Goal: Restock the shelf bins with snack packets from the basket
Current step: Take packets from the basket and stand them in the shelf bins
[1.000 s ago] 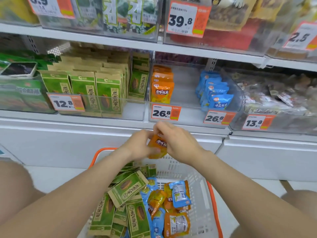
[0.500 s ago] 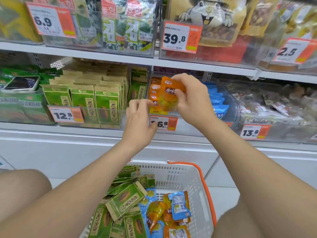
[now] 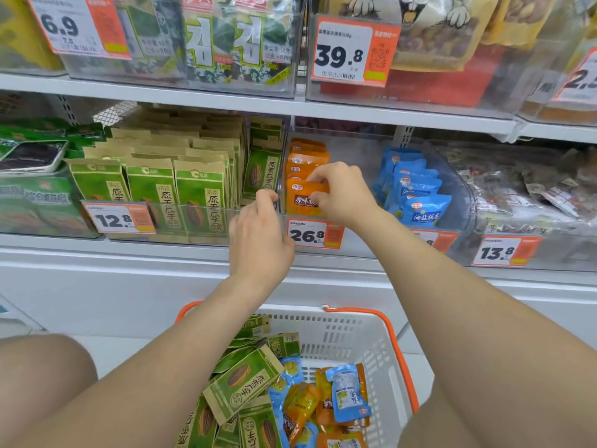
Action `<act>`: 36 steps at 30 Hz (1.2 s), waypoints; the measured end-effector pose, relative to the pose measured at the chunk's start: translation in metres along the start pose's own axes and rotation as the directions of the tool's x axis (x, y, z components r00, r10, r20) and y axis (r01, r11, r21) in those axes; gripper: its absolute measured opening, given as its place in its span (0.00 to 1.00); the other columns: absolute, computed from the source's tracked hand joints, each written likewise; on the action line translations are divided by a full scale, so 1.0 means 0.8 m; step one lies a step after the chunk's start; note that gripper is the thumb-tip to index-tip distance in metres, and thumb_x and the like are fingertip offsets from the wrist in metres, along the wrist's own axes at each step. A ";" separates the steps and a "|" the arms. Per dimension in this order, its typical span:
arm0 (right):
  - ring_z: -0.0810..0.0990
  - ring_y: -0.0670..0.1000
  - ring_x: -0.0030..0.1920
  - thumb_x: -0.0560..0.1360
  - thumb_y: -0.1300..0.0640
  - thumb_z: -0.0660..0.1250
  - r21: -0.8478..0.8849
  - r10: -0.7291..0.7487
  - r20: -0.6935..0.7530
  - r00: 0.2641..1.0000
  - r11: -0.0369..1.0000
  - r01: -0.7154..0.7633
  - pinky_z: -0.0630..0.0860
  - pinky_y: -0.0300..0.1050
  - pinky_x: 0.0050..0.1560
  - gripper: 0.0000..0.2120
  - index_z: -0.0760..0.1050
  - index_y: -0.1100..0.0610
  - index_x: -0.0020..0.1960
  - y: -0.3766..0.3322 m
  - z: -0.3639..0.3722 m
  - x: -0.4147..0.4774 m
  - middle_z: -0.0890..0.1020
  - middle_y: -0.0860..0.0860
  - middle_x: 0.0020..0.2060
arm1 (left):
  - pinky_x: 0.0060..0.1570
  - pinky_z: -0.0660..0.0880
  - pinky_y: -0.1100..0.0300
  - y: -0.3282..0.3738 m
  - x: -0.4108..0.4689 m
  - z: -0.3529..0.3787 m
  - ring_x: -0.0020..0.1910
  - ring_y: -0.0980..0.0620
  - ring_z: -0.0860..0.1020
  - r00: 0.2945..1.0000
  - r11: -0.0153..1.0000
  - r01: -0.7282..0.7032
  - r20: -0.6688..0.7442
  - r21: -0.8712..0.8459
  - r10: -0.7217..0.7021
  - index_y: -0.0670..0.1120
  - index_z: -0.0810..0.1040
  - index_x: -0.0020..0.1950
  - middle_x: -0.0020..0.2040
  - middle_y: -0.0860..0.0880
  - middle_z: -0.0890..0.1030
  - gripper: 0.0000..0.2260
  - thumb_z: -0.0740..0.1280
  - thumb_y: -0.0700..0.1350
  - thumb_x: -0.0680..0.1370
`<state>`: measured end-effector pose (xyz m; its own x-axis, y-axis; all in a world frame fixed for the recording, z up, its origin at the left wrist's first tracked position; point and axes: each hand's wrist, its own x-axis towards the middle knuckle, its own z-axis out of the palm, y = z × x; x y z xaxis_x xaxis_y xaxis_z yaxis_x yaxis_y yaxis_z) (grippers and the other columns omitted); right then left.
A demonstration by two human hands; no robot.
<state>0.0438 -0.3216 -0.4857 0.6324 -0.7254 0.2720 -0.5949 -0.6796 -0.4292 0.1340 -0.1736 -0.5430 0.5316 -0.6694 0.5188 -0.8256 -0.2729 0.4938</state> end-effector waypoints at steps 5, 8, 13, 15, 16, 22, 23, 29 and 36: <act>0.78 0.56 0.58 0.65 0.49 0.85 -0.047 0.081 -0.059 0.995 0.995 -0.084 0.80 0.54 0.55 0.37 0.67 0.48 0.66 -0.006 -0.001 -0.004 0.72 0.52 0.62 | 0.62 0.70 0.48 -0.003 -0.001 0.002 0.60 0.45 0.78 0.999 0.999 0.034 -0.015 -0.017 -0.035 0.47 0.68 0.67 0.59 0.49 0.80 0.25 0.74 0.40 0.74; 0.77 0.62 0.63 0.63 0.47 0.86 0.079 0.331 0.065 0.941 0.939 -0.336 0.79 0.57 0.57 0.48 0.59 0.52 0.72 -0.006 -0.003 -0.005 0.72 0.58 0.66 | 0.65 0.68 0.49 -0.002 -0.003 0.001 0.61 0.46 0.77 0.999 0.998 0.048 -0.005 -0.033 -0.048 0.48 0.68 0.67 0.59 0.50 0.80 0.25 0.75 0.40 0.74; 0.84 0.54 0.41 0.68 0.50 0.84 0.123 0.465 0.337 0.818 0.840 -0.528 0.81 0.49 0.38 0.23 0.71 0.55 0.47 -0.001 -0.006 0.012 0.82 0.54 0.43 | 0.67 0.68 0.49 -0.001 -0.005 -0.001 0.62 0.47 0.76 0.999 0.999 0.048 0.005 -0.020 -0.048 0.49 0.68 0.67 0.60 0.51 0.79 0.25 0.74 0.41 0.75; 0.86 0.55 0.43 0.68 0.52 0.83 0.110 0.454 0.395 0.799 0.840 -0.532 0.83 0.51 0.42 0.19 0.76 0.55 0.50 0.002 0.001 0.020 0.85 0.55 0.45 | 0.67 0.68 0.49 -0.002 -0.004 -0.001 0.61 0.48 0.76 0.999 0.999 0.046 0.010 -0.015 -0.046 0.49 0.68 0.67 0.59 0.51 0.79 0.24 0.74 0.42 0.75; 0.86 0.55 0.44 0.68 0.52 0.83 0.102 0.446 0.411 0.795 0.844 -0.527 0.84 0.52 0.46 0.19 0.78 0.55 0.51 0.002 0.004 0.024 0.86 0.55 0.46 | 0.67 0.68 0.49 -0.003 -0.004 -0.001 0.61 0.48 0.76 0.999 0.999 0.046 0.010 -0.014 -0.046 0.49 0.68 0.67 0.59 0.51 0.79 0.24 0.74 0.42 0.75; 0.84 0.56 0.48 0.63 0.49 0.86 0.142 0.456 0.338 0.824 0.840 -0.523 0.82 0.53 0.50 0.27 0.77 0.55 0.54 0.006 0.018 0.035 0.84 0.54 0.48 | 0.66 0.66 0.51 -0.004 -0.004 0.001 0.59 0.48 0.77 0.999 0.999 0.031 -0.018 0.018 -0.031 0.49 0.68 0.66 0.57 0.52 0.79 0.23 0.74 0.41 0.74; 0.84 0.56 0.48 0.63 0.50 0.87 0.155 0.447 0.324 0.834 0.844 -0.513 0.82 0.52 0.49 0.26 0.77 0.55 0.53 0.008 0.020 0.036 0.83 0.54 0.47 | 0.66 0.65 0.52 -0.004 -0.005 0.001 0.58 0.48 0.76 0.999 0.999 0.030 -0.023 0.019 -0.030 0.49 0.69 0.65 0.56 0.52 0.79 0.23 0.74 0.41 0.74; 0.85 0.55 0.47 0.67 0.52 0.83 0.090 0.410 0.411 0.814 0.870 -0.484 0.83 0.53 0.52 0.20 0.81 0.55 0.53 0.009 0.023 0.037 0.86 0.54 0.47 | 0.67 0.64 0.53 -0.004 -0.007 -0.001 0.58 0.49 0.76 1.000 1.000 0.019 -0.014 0.025 -0.019 0.49 0.69 0.66 0.56 0.52 0.79 0.23 0.74 0.41 0.75; 0.81 0.50 0.42 0.68 0.47 0.83 0.043 0.417 0.340 0.843 0.889 -0.457 0.74 0.44 0.36 0.19 0.81 0.54 0.52 0.006 0.020 0.033 0.83 0.51 0.44 | 0.69 0.65 0.50 -0.006 -0.010 -0.003 0.60 0.48 0.76 1.000 1.000 -0.003 0.026 0.015 0.002 0.49 0.67 0.68 0.58 0.52 0.79 0.25 0.74 0.43 0.75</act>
<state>0.0651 -0.3423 -0.4944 0.4538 -0.8575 -0.2424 -0.7962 -0.2680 -0.5424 0.1342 -0.1654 -0.5480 0.5245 -0.6879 0.5017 -0.8299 -0.2813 0.4819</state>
